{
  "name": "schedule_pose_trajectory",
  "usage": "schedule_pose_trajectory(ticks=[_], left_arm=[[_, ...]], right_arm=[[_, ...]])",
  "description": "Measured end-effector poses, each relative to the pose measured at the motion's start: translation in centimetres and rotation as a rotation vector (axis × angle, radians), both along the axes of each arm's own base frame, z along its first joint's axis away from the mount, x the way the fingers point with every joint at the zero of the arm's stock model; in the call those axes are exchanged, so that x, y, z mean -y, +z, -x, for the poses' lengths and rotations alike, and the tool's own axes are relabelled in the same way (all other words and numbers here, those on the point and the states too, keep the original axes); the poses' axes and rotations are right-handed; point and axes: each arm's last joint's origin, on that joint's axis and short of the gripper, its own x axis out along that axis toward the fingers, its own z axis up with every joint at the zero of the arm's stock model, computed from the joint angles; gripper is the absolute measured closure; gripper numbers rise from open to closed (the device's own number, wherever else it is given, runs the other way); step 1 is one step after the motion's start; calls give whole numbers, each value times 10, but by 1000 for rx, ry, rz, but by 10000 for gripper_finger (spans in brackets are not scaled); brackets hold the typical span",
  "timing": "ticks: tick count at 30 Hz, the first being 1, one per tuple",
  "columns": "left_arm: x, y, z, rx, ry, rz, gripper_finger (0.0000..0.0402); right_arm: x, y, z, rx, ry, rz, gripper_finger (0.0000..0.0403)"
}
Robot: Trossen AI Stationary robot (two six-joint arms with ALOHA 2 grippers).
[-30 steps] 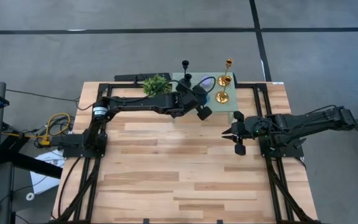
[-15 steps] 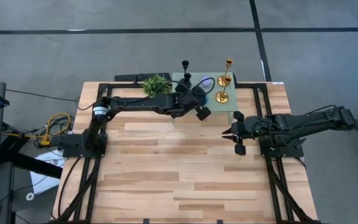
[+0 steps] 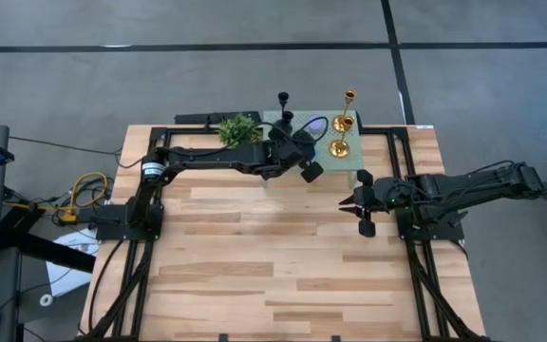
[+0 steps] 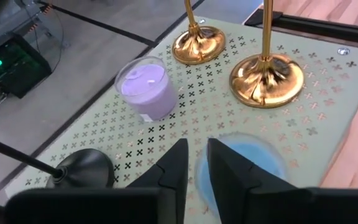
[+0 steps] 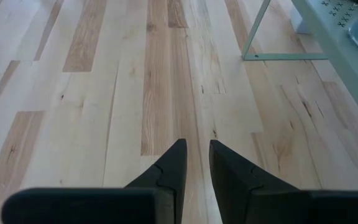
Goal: Pick & Place candle stick holders
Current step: Align the blue scented candle with the violet scented candle on the shelf
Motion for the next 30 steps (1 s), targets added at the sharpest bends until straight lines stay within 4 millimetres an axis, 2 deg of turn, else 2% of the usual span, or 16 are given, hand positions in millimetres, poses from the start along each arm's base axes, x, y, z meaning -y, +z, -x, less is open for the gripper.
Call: schedule_pose_trajectory(ticks=[9,18,25,30], left_arm=[[5,6,-4,35,-35,-51,335],[45,19,-9,37,-180,-183,335],[61,40,6,51,-131,-244,335],[88,48,18,36,-202,-243,335]], right_arm=[[0,0,0,-1,0,0,342],[0,-1,1,-15,-3,-2,342],[0,-1,1,-14,-4,-4,342],[0,2,-2,30,7,7,342]])
